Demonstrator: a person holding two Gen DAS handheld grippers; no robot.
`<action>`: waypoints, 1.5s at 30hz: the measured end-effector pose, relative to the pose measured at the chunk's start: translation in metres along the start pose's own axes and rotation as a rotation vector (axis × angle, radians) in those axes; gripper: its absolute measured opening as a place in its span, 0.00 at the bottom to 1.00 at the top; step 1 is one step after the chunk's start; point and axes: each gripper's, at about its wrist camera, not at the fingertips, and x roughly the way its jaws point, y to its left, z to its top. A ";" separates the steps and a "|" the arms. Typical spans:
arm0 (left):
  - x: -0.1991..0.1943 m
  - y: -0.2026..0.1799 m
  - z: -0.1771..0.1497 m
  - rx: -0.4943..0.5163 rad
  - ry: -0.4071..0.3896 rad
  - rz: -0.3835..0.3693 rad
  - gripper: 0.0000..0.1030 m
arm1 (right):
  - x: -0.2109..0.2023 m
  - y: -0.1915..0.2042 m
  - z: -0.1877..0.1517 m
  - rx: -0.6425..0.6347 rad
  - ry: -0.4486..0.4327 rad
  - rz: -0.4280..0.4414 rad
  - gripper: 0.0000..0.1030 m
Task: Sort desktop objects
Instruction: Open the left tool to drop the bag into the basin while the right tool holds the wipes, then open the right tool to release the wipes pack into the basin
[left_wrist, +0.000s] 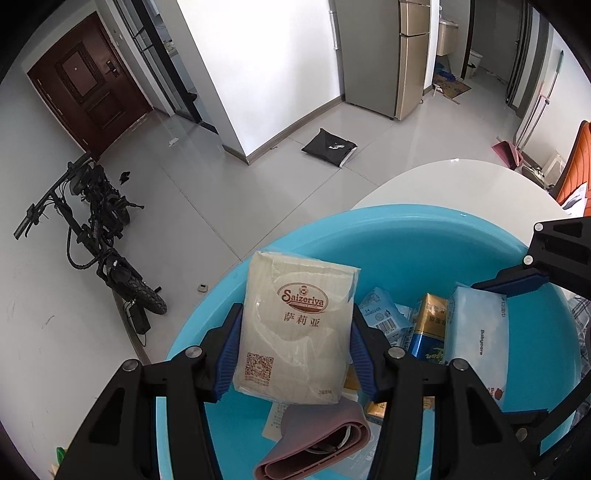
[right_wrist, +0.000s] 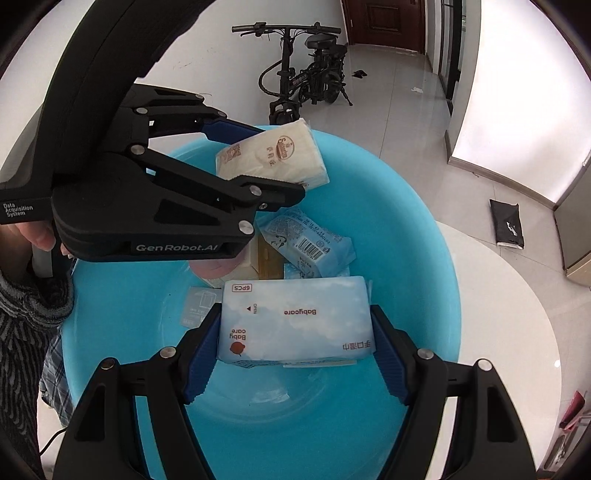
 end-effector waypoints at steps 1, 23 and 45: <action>-0.003 -0.001 -0.001 0.006 -0.013 0.007 0.78 | 0.000 0.000 0.000 0.001 0.000 0.002 0.71; -0.081 0.037 -0.067 -0.109 -0.062 0.053 0.82 | -0.006 -0.005 0.031 0.068 -0.035 -0.059 0.71; -0.110 -0.008 -0.101 -0.104 -0.112 -0.028 0.82 | 0.004 -0.001 0.037 0.088 -0.023 -0.069 0.81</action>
